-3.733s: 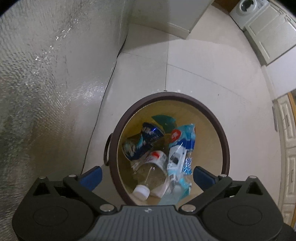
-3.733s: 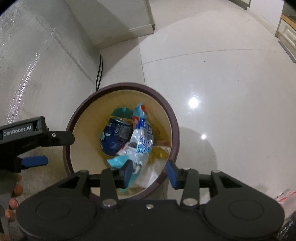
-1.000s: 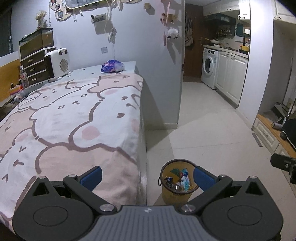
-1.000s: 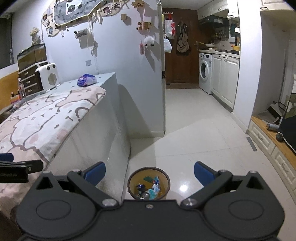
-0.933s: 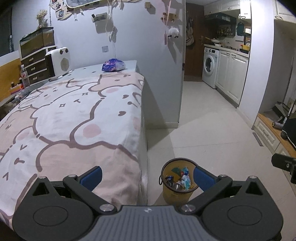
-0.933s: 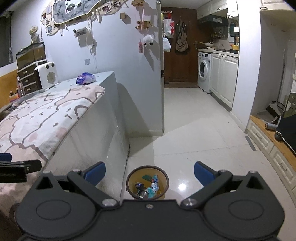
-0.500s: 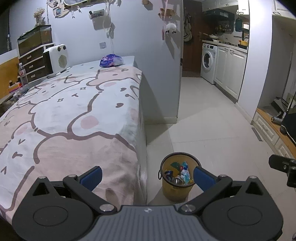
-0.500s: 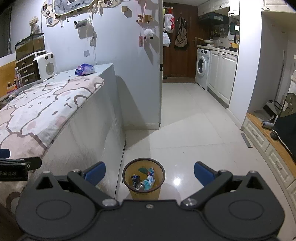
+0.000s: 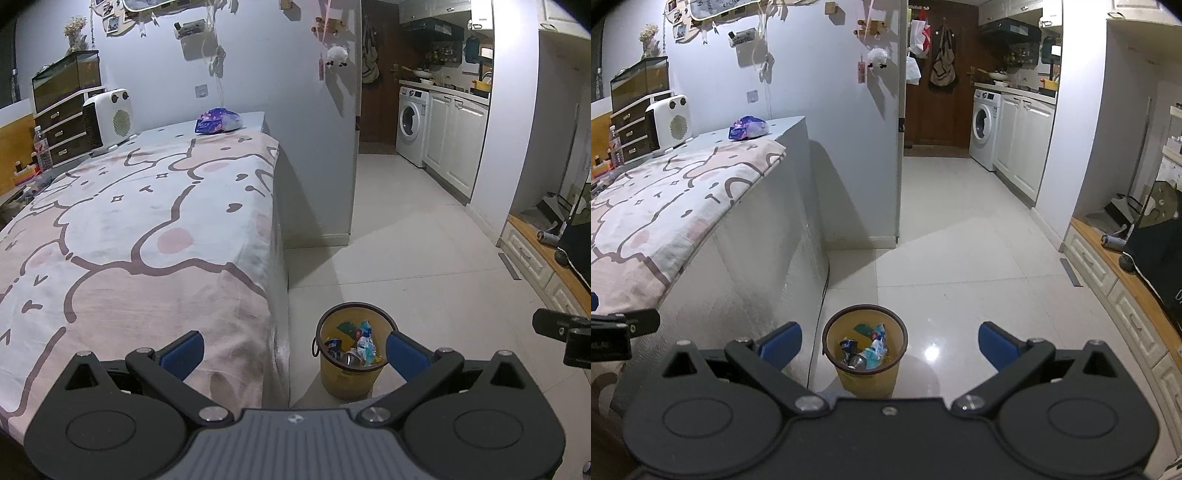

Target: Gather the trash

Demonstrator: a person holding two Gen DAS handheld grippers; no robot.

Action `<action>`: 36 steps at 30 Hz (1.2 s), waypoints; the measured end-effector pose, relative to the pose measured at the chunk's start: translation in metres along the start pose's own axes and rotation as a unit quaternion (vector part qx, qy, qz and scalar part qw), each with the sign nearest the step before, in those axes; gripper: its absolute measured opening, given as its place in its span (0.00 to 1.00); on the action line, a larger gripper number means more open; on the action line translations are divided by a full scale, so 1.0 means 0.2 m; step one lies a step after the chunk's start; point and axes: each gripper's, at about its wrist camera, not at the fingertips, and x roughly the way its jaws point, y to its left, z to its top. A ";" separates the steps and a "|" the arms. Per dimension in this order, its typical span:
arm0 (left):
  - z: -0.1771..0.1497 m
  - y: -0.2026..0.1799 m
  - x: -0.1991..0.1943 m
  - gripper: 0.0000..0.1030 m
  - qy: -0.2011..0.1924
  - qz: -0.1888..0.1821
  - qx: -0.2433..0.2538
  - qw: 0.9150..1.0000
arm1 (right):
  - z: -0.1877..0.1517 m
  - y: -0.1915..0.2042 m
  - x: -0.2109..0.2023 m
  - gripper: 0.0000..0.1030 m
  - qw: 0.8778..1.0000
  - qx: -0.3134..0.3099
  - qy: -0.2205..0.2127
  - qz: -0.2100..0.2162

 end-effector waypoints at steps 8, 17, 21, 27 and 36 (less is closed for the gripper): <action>0.00 0.01 0.00 1.00 0.000 -0.004 -0.003 1.000 | 0.00 0.00 0.00 1.00 1.000 0.002 0.001 -0.002; 0.00 0.02 0.00 1.00 -0.002 -0.010 -0.005 1.000 | 0.00 0.00 0.00 1.00 1.000 0.002 0.001 -0.003; 0.00 0.02 0.00 1.00 -0.002 -0.011 -0.006 1.000 | 0.00 0.00 0.00 1.00 1.000 0.002 0.001 -0.003; 0.00 0.02 0.00 1.00 -0.003 -0.011 -0.006 1.000 | 0.00 0.00 0.00 1.00 1.000 0.002 0.001 -0.004; 0.00 0.02 -0.01 1.00 -0.003 -0.012 -0.005 1.000 | 0.00 0.00 0.00 1.00 1.000 0.001 0.001 -0.003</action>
